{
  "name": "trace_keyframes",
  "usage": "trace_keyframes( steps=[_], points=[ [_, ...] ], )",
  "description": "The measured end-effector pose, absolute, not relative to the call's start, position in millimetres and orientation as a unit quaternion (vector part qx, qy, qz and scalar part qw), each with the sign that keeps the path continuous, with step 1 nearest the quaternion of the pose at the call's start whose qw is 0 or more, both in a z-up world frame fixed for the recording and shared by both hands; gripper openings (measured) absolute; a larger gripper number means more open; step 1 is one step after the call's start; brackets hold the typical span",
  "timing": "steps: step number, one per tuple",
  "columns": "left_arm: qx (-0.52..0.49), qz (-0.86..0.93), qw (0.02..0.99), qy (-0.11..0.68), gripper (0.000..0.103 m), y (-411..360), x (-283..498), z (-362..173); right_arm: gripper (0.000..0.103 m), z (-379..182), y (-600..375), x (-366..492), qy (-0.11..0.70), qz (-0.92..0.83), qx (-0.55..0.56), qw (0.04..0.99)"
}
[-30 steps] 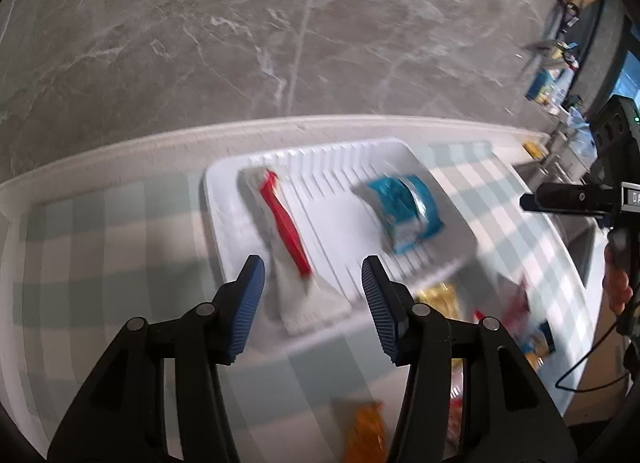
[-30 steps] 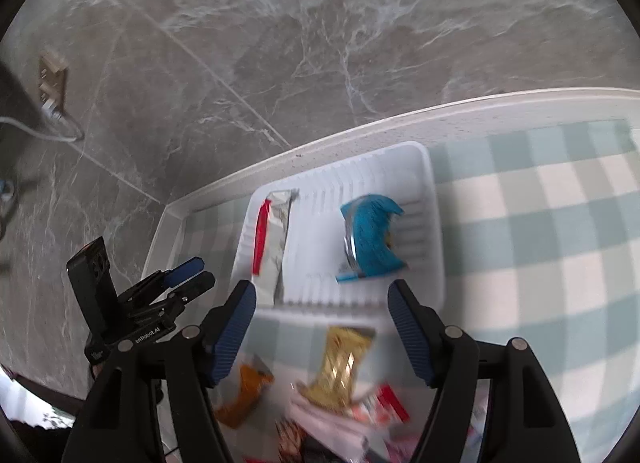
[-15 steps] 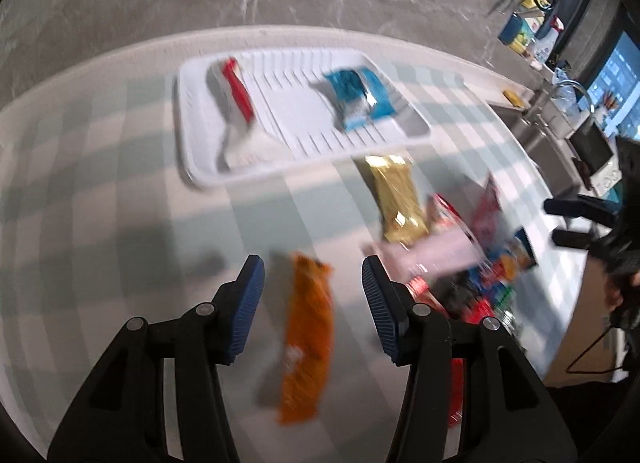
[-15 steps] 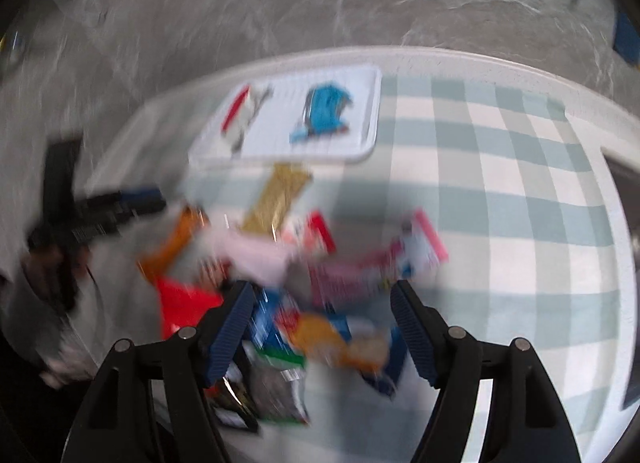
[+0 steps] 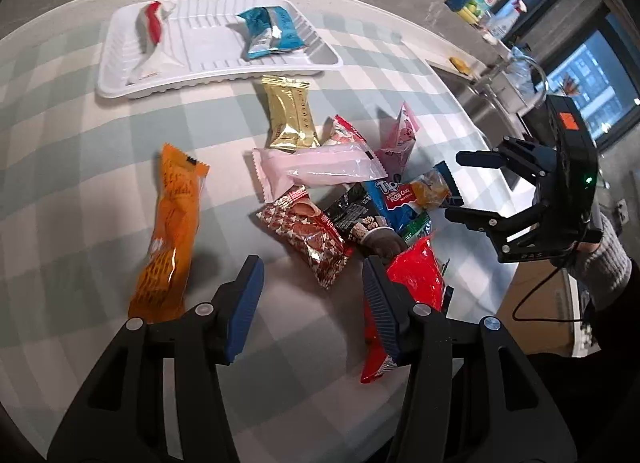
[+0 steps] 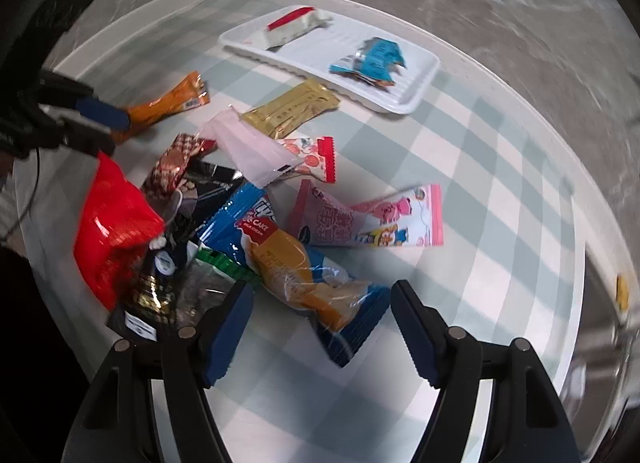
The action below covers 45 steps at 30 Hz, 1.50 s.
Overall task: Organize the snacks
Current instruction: 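Grasp the red chip bag with the left tool while the right tool grasps the blue cake packet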
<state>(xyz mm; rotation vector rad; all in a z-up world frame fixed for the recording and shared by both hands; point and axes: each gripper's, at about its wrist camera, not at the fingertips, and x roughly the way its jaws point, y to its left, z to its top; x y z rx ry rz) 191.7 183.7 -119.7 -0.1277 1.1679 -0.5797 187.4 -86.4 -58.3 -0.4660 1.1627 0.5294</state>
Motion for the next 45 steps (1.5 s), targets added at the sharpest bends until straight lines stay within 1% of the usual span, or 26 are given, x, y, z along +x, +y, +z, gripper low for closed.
trace_keyframes(
  steps=[7, 11, 15, 19, 21, 22, 24, 27, 29, 31, 33, 34, 35, 36, 39, 45],
  points=[
    [-0.081, -0.218, 0.809, 0.54, 0.05, 197, 172, -99, 0.074, -71, -77, 191, 0.52, 0.31, -0.286, 0.743],
    [-0.093, -0.206, 0.811, 0.54, 0.051, 188, 157, -93, 0.074, -80, -74, 193, 0.514, 0.338, -0.305, 0.727],
    [-0.101, -0.199, 0.805, 0.549, 0.051, 168, 144, -98, 0.072, -88, -74, 197, 0.516, 0.365, -0.314, 0.708],
    [-0.116, -0.194, 0.796, 0.562, 0.051, 147, 139, -113, 0.066, -97, -73, 194, 0.519, 0.383, -0.321, 0.693],
    [-0.113, -0.184, 0.794, 0.569, 0.051, 138, 138, -120, 0.059, -100, -74, 193, 0.524, 0.388, -0.312, 0.691],
    [-0.113, -0.179, 0.793, 0.571, 0.051, 135, 138, -124, 0.057, -99, -76, 195, 0.528, 0.394, -0.294, 0.693],
    [-0.119, -0.172, 0.791, 0.576, 0.051, 131, 138, -131, 0.049, -100, -79, 197, 0.536, 0.397, -0.271, 0.694],
    [-0.125, -0.159, 0.79, 0.579, 0.051, 128, 139, -141, 0.042, -100, -85, 199, 0.54, 0.394, -0.241, 0.704],
    [-0.135, -0.158, 0.788, 0.579, 0.051, 129, 139, -148, 0.039, -99, -89, 200, 0.542, 0.391, -0.226, 0.708],
    [-0.141, -0.155, 0.789, 0.577, 0.046, 131, 142, -156, 0.035, -98, -94, 200, 0.548, 0.39, -0.202, 0.712],
    [-0.148, -0.147, 0.792, 0.574, 0.039, 134, 141, -161, 0.034, -98, -102, 201, 0.559, 0.39, -0.168, 0.712],
    [-0.153, -0.15, 0.793, 0.57, 0.037, 136, 140, -162, 0.034, -97, -107, 203, 0.567, 0.389, -0.144, 0.712],
    [-0.158, -0.15, 0.794, 0.567, 0.032, 138, 138, -163, 0.034, -98, -112, 204, 0.575, 0.389, -0.12, 0.71],
    [-0.168, -0.151, 0.793, 0.566, 0.03, 141, 137, -164, 0.034, -98, -117, 206, 0.582, 0.39, -0.097, 0.707],
    [-0.208, -0.158, 0.786, 0.561, 0.027, 154, 135, -168, 0.033, -101, -136, 210, 0.604, 0.396, -0.003, 0.691],
    [-0.27, -0.171, 0.773, 0.548, 0.026, 174, 131, -173, 0.033, -109, -163, 209, 0.624, 0.405, 0.161, 0.649]
  ],
)
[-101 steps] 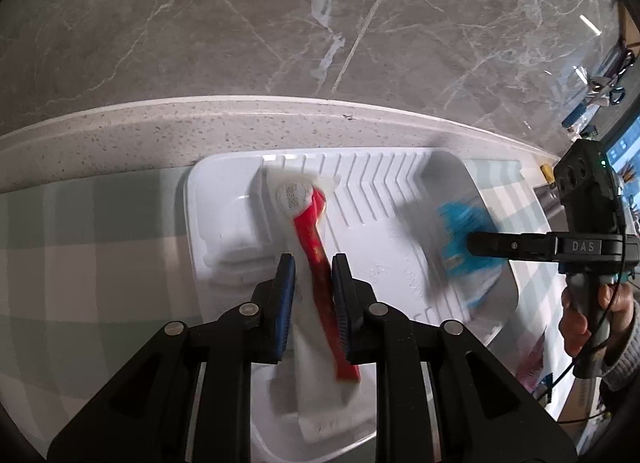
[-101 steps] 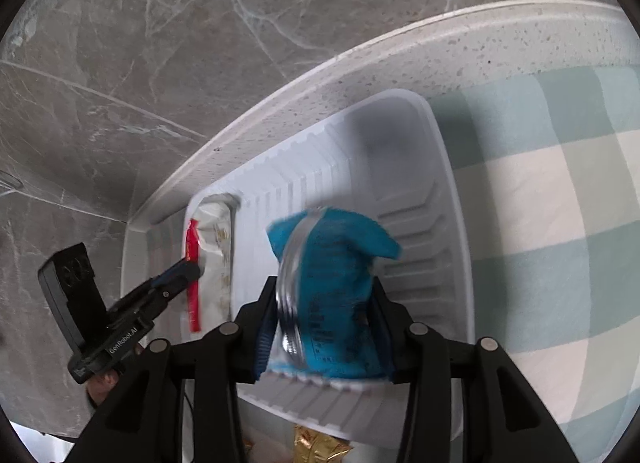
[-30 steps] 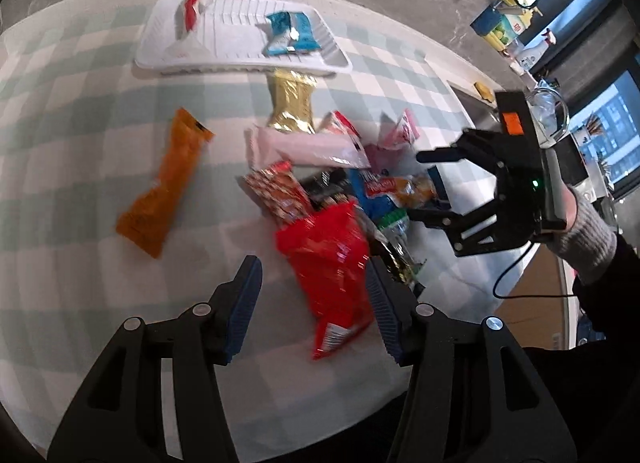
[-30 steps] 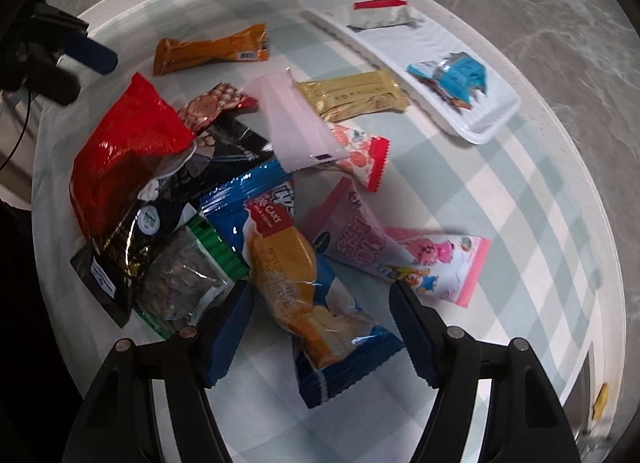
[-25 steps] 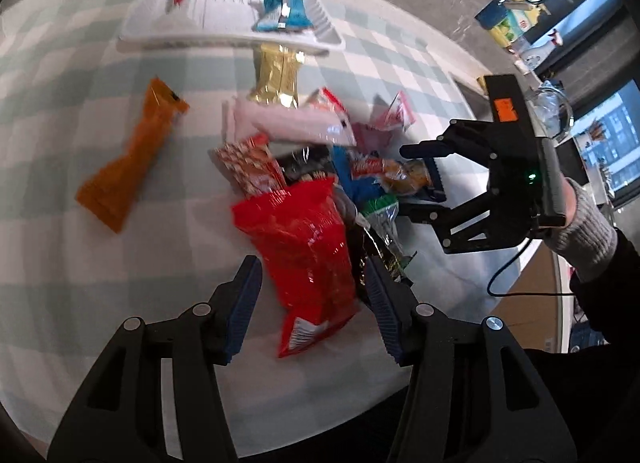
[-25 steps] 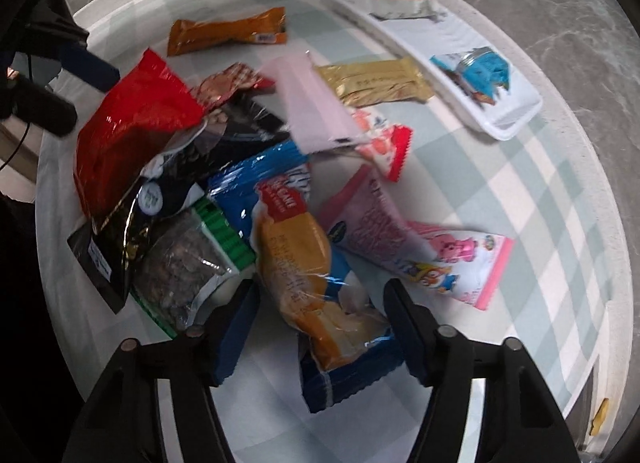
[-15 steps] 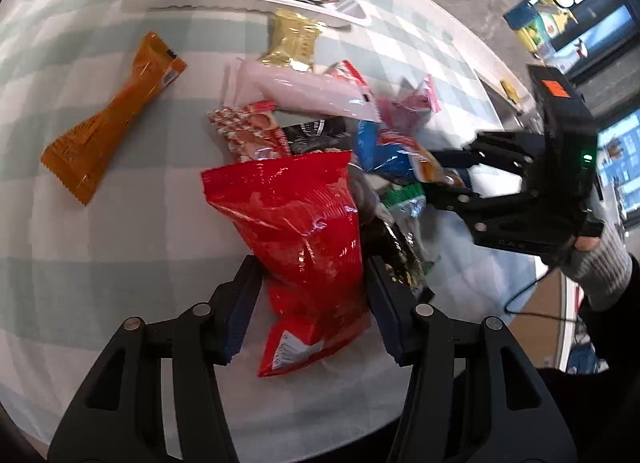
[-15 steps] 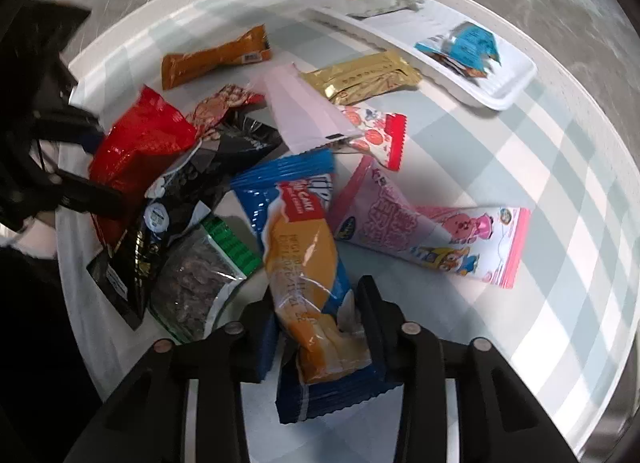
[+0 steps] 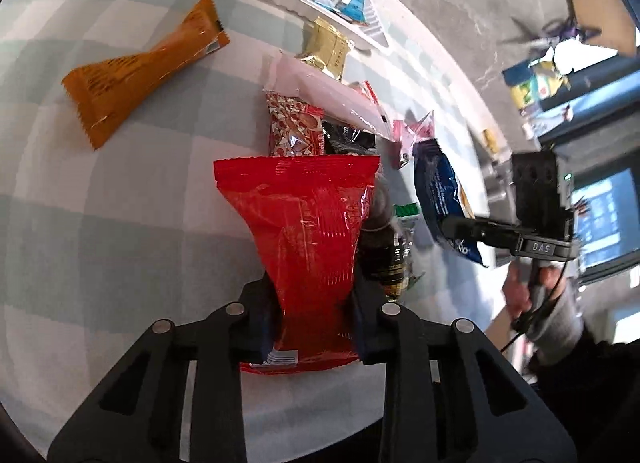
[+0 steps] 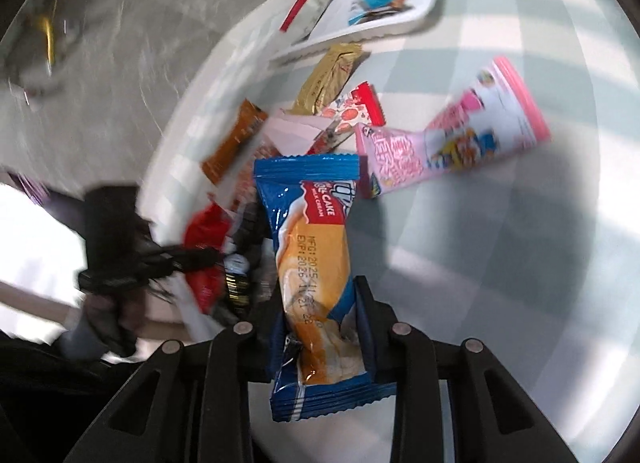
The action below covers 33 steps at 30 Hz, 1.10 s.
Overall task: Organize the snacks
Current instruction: 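Grasp the red chip bag with the left tool while the right tool grasps the blue cake packet, then carry the red bag and blue cake packet over the white tray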
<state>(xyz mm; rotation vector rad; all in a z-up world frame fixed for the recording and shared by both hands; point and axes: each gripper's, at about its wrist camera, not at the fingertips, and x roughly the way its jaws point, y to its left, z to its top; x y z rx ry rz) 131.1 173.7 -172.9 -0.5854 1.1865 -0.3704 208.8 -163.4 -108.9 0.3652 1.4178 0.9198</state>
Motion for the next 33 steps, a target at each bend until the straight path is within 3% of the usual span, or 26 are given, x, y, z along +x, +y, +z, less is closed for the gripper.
trace_keyframes(
  steps=[7, 33],
  points=[
    [-0.318, -0.184, 0.768, 0.524, 0.026, 192, 129, -162, 0.033, -109, -173, 205, 0.614, 0.402, 0.279, 0.62],
    [-0.291, -0.217, 0.799, 0.479, 0.026, 243, 258, -96, 0.033, -69, -157, 295, 0.558, 0.359, 0.369, 0.65]
  ],
)
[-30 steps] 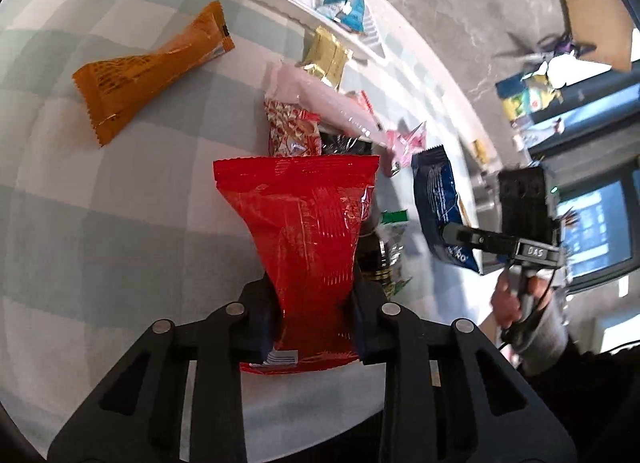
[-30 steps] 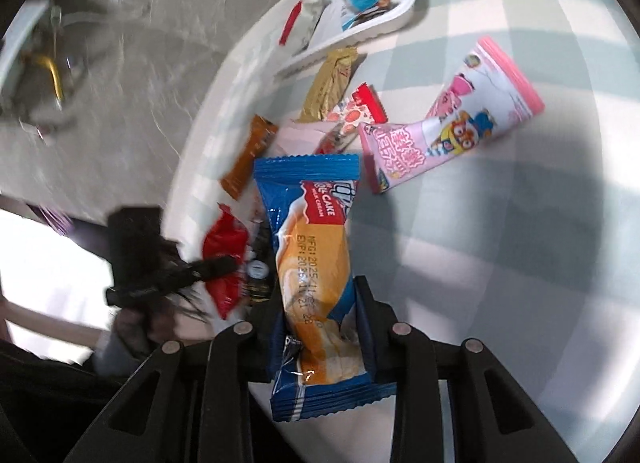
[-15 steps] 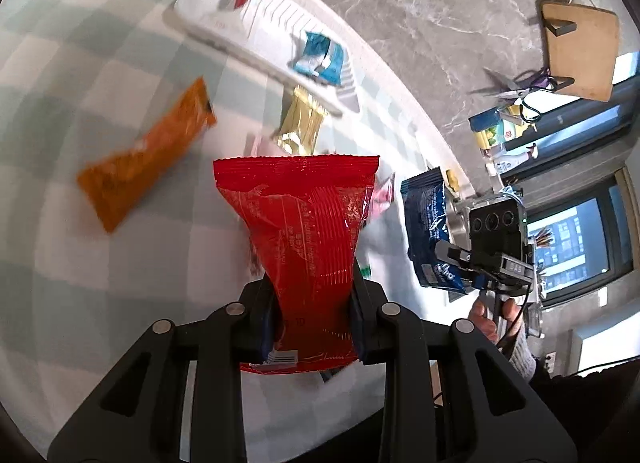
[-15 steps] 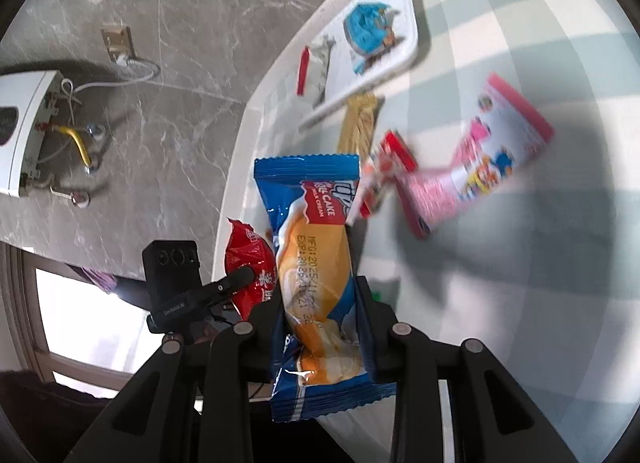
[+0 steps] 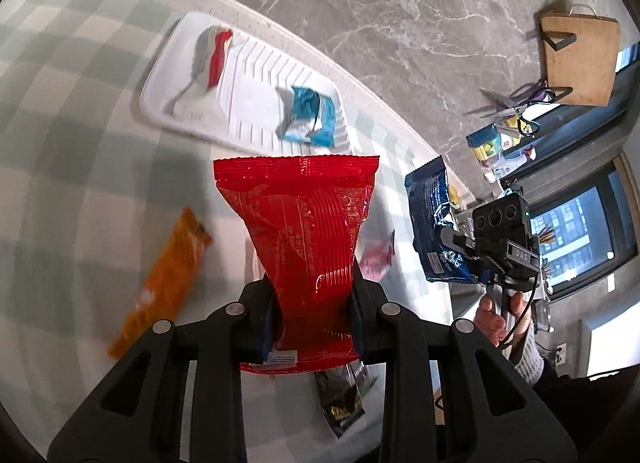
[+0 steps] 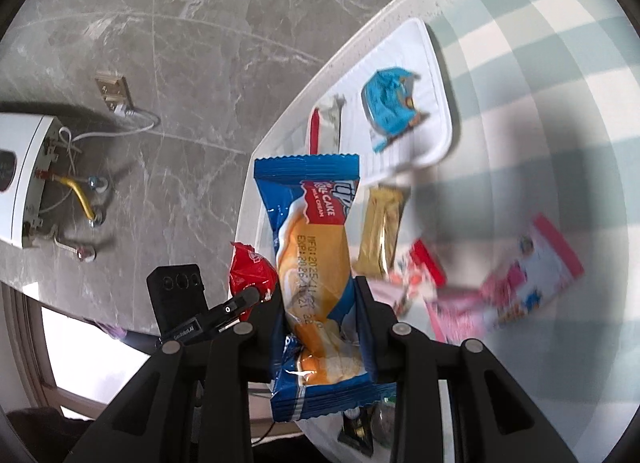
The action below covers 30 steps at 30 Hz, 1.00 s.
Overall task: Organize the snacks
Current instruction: 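Carry the red bag and blue cake packet over the white tray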
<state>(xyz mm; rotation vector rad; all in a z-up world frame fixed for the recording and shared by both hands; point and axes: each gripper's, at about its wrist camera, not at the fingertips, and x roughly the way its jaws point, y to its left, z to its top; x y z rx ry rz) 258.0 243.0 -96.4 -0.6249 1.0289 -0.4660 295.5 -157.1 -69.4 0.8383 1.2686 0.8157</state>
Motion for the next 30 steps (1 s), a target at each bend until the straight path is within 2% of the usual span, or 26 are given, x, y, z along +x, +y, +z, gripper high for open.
trace_keyframes(
  steps=[11, 30],
  points=[
    [-0.257, -0.212, 0.811, 0.481, 0.026, 255, 342, -86, 0.033, -82, -149, 355, 0.562, 0.323, 0.38, 0.66],
    [-0.206, -0.209, 0.813, 0.503, 0.026, 230, 457, -106, 0.033, -124, -142, 434, 0.584, 0.253, 0.388, 0.667]
  ],
)
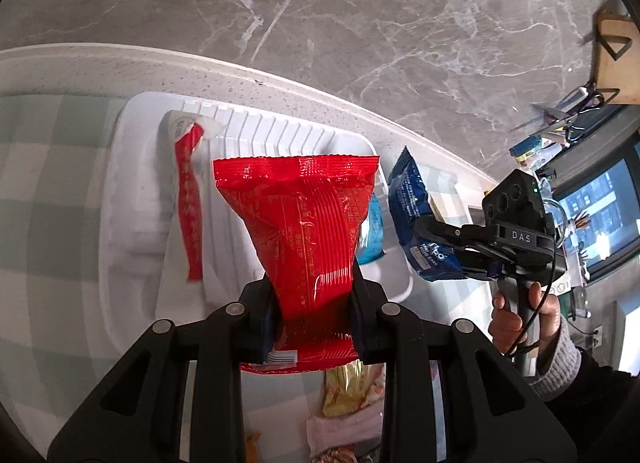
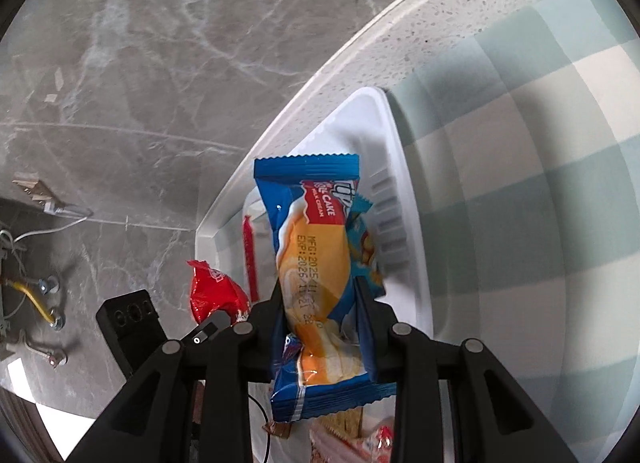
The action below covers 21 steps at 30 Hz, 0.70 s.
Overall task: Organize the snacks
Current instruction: 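Carry the red bag and blue cake packet over the white tray, then release both packets into the tray by opening both tools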
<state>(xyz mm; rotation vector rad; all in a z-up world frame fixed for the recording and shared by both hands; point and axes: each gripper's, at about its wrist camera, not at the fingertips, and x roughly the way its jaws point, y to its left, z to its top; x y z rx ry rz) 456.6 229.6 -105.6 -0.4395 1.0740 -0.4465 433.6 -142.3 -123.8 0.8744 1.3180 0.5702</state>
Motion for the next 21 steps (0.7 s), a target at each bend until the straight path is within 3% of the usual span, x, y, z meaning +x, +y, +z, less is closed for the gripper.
trace_keyframes(
  steps=[14, 16, 18, 19, 21],
  points=[
    [-0.13, -0.181, 0.828, 0.515, 0.028, 194, 498, -129, 0.036, -133, -129, 453, 0.593, 0.223, 0.345, 0.693],
    [-0.117, -0.173, 0.83, 0.517, 0.032, 190, 502, -133, 0.041, -129, -125, 454, 0.591, 0.224, 0.332, 0.7],
    [-0.112, -0.171, 0.832, 0.516, 0.049, 187, 504, -134, 0.048, -124, -123, 453, 0.586, 0.224, 0.317, 0.711],
    [-0.109, -0.171, 0.834, 0.513, 0.05, 186, 504, -134, 0.054, -120, -122, 452, 0.583, 0.223, 0.306, 0.719],
    [-0.095, -0.165, 0.84, 0.509, 0.05, 183, 503, -133, 0.056, -114, -122, 451, 0.576, 0.221, 0.292, 0.731]
  ],
)
